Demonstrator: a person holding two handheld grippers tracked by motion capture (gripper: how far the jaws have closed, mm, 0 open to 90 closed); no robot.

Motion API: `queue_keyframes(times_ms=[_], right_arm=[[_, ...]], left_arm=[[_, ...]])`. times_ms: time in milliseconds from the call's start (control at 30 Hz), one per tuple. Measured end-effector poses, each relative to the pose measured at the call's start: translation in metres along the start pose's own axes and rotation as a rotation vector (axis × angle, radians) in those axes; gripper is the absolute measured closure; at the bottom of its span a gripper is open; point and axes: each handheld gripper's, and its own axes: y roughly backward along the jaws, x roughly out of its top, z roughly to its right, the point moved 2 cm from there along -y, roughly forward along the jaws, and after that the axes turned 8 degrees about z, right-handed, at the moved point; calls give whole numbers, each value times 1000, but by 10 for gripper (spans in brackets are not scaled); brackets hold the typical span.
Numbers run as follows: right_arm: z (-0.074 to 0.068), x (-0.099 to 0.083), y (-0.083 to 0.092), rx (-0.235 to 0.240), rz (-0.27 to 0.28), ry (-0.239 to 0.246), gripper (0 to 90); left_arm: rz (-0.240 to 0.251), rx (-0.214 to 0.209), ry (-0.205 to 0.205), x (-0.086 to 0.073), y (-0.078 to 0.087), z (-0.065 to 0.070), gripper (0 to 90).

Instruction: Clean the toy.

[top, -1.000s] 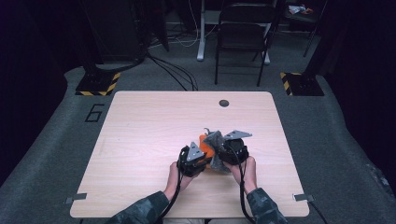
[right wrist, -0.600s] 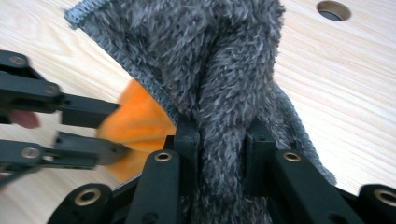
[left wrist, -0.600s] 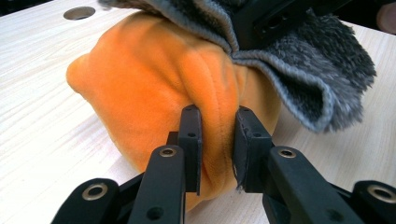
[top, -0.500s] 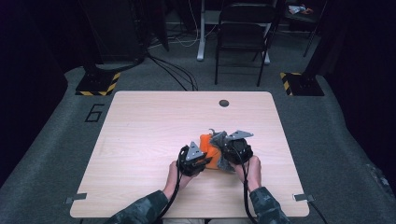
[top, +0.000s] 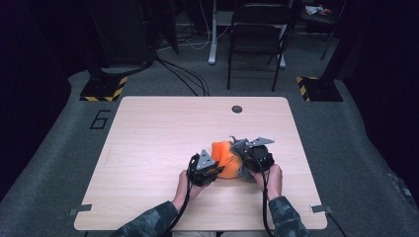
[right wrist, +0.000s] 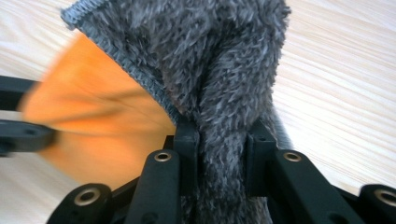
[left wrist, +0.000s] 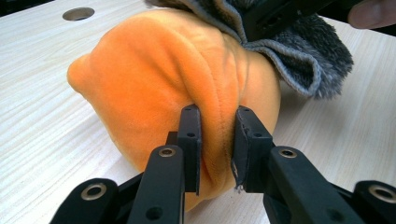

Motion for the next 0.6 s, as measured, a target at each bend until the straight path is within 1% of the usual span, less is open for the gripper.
queue_keyframes(times_ms=[67,100,133,233,267,300,367,400,467,533,600], right_arm=[[6,-4,-2,0,-1,-22,716],[9,-6,-2,-9,-13,-37,716],[12,-8,-4,-20,-20,-34,716],[20,-14,-8,-20,-30,-64,716],[21,-15,-9,-26,-42,-65,716],[22,-17,-10,-38,-54,-62,716],[26,-24,-16,-68,-101,-45,714],[28,-29,-21,-63,-117,-39,714],[31,-31,-24,-54,-120,-65,714],[32,-26,-19,-57,-111,-71,713],[34,-19,-10,-63,-81,-81,714]], left_arm=[[4,3,2,0,0,0,746],[5,5,2,-1,0,0,746],[2,-1,6,-1,0,0,747],[3,0,9,-1,0,-1,747],[3,1,7,-1,0,-2,747],[2,5,13,-2,0,-3,748],[5,3,37,-3,0,-7,748],[8,1,45,-3,1,-10,748],[12,0,79,-4,2,-12,747],[20,5,81,-4,2,-14,747],[20,7,83,-4,1,-14,746]])
